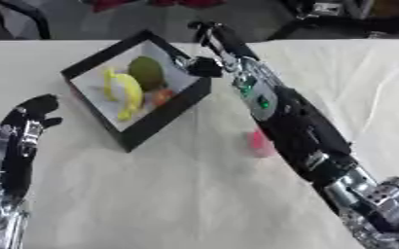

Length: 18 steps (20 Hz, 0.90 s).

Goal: Pick up objects on the table and place them in the box.

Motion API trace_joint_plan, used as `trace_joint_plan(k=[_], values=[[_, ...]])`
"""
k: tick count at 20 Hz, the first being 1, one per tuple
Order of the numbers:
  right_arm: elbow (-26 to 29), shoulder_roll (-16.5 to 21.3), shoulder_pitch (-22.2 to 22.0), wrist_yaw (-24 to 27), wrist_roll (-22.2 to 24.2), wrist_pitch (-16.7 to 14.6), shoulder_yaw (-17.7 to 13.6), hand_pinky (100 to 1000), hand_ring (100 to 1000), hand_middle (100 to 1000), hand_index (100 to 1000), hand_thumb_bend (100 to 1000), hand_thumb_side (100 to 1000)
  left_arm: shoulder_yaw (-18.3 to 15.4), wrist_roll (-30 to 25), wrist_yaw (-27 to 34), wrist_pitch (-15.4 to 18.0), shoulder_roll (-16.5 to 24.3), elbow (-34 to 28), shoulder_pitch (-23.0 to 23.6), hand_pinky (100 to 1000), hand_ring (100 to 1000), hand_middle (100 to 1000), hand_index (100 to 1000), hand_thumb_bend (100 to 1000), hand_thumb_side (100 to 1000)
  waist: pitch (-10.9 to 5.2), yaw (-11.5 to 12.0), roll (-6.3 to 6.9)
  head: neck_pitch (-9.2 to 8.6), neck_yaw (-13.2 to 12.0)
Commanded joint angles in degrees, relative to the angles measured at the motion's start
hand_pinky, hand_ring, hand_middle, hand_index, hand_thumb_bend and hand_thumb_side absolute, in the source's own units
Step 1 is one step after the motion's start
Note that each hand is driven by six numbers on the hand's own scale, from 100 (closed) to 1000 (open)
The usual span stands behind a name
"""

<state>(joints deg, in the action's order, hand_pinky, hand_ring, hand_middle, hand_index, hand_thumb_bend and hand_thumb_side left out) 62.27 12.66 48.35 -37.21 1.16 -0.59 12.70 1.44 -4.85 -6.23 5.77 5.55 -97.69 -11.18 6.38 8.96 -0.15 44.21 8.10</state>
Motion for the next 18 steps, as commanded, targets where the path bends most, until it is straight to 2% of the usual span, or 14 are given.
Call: trace_joint_plan(k=[1, 5, 8, 10, 13, 18], values=[[10.04, 5.51, -2.34, 7.70, 3.87, 0.76, 1.07, 748, 698, 668, 893, 308, 644, -1.08, 0.90, -0.64, -0.07, 1.77, -0.68, 0.21, 781, 838, 763, 799, 168, 757, -1.58, -0.78, -0.95, -0.09, -1.78], [20.43, 10.88, -10.27, 14.85, 7.69, 2.22, 1.31, 748, 702, 671, 878, 245, 621, -1.82, 1.69, -1.04, -0.20, 2.72, -0.51, 1.39, 781, 837, 763, 799, 167, 758, -2.37, -2.37, -1.63, -0.09, -3.58], [25.94, 12.39, -15.77, 17.77, 9.25, 3.09, 0.96, 744, 704, 670, 857, 219, 620, -2.29, 2.19, -1.35, -0.24, 3.22, -0.42, 2.27, 781, 837, 763, 799, 167, 758, -2.90, -3.35, -1.57, -0.09, -5.07], [27.82, 12.53, -18.16, 19.46, 9.70, 3.27, 0.69, 744, 703, 670, 855, 217, 620, -2.49, 2.44, -1.48, -0.23, 3.46, -0.42, 2.65, 781, 837, 763, 799, 167, 758, -3.16, -3.72, -1.47, -0.09, -5.64], [28.51, 12.49, -19.18, 20.57, 10.13, 3.68, 0.72, 747, 713, 678, 830, 203, 624, -2.67, 2.64, -1.55, -0.24, 3.56, -0.42, 2.84, 781, 837, 763, 799, 166, 758, -3.19, -4.06, -1.38, -0.09, -6.12], [29.36, 12.00, -25.56, 20.70, 13.65, 0.92, 1.04, 755, 727, 693, 830, 182, 618, -2.78, 2.82, -1.64, -0.30, 3.43, -0.33, 3.43, 781, 838, 764, 799, 165, 760, -3.26, -4.98, -1.12, -0.09, -6.97]])
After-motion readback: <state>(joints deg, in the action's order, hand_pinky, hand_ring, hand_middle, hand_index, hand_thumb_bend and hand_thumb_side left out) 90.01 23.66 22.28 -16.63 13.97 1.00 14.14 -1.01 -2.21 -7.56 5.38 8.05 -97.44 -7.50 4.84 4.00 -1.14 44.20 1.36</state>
